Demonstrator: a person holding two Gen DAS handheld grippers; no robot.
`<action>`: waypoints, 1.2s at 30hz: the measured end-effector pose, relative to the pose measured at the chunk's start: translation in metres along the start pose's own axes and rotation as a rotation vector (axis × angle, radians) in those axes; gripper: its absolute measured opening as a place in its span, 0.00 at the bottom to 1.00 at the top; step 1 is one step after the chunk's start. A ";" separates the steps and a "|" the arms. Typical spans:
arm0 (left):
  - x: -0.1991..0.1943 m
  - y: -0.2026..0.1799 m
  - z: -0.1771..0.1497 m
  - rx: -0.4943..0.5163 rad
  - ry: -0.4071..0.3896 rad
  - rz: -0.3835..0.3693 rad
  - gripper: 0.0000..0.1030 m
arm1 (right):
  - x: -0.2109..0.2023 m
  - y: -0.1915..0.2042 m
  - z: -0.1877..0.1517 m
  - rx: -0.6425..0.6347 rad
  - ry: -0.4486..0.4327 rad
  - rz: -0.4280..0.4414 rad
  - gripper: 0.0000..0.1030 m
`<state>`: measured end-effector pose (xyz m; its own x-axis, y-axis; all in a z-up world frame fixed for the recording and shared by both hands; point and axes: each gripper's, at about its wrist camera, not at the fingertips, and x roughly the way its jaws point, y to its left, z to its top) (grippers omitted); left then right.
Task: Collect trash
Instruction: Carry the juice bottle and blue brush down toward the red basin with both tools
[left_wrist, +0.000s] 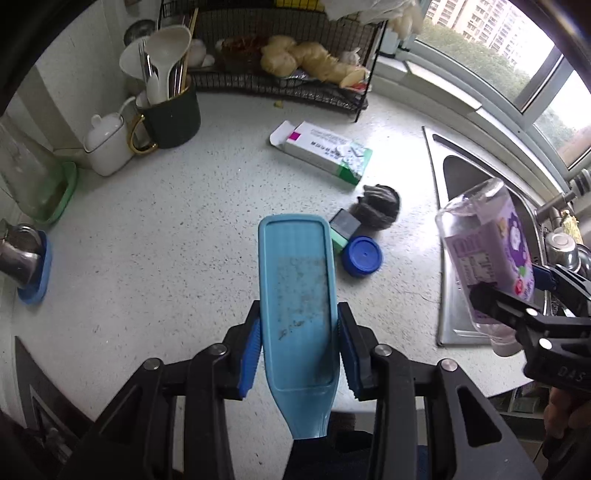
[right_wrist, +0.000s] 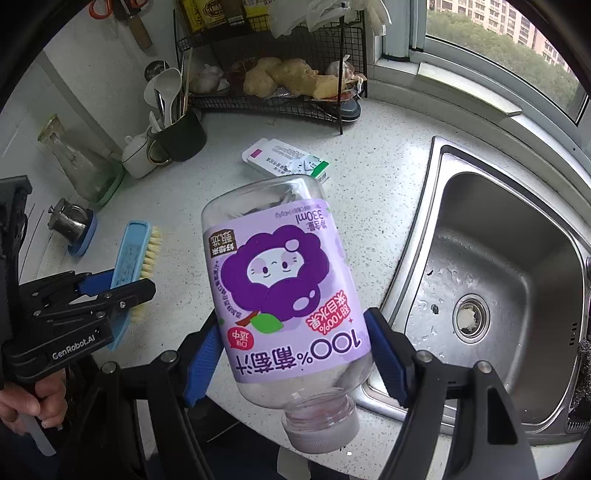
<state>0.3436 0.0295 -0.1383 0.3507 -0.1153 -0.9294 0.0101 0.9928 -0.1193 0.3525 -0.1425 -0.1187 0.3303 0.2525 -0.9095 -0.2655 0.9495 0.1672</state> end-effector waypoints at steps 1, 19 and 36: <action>-0.009 -0.004 -0.001 -0.003 -0.005 -0.023 0.34 | -0.004 0.000 -0.002 -0.003 -0.007 0.002 0.70; -0.126 -0.068 -0.118 0.052 -0.201 -0.020 0.34 | -0.099 0.018 -0.091 -0.144 -0.126 0.082 0.70; -0.126 -0.110 -0.253 0.042 -0.113 0.003 0.34 | -0.115 0.009 -0.194 -0.224 -0.061 0.123 0.70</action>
<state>0.0613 -0.0736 -0.0966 0.4541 -0.1105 -0.8841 0.0476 0.9939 -0.0997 0.1363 -0.1992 -0.0870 0.3358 0.3807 -0.8616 -0.4986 0.8479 0.1803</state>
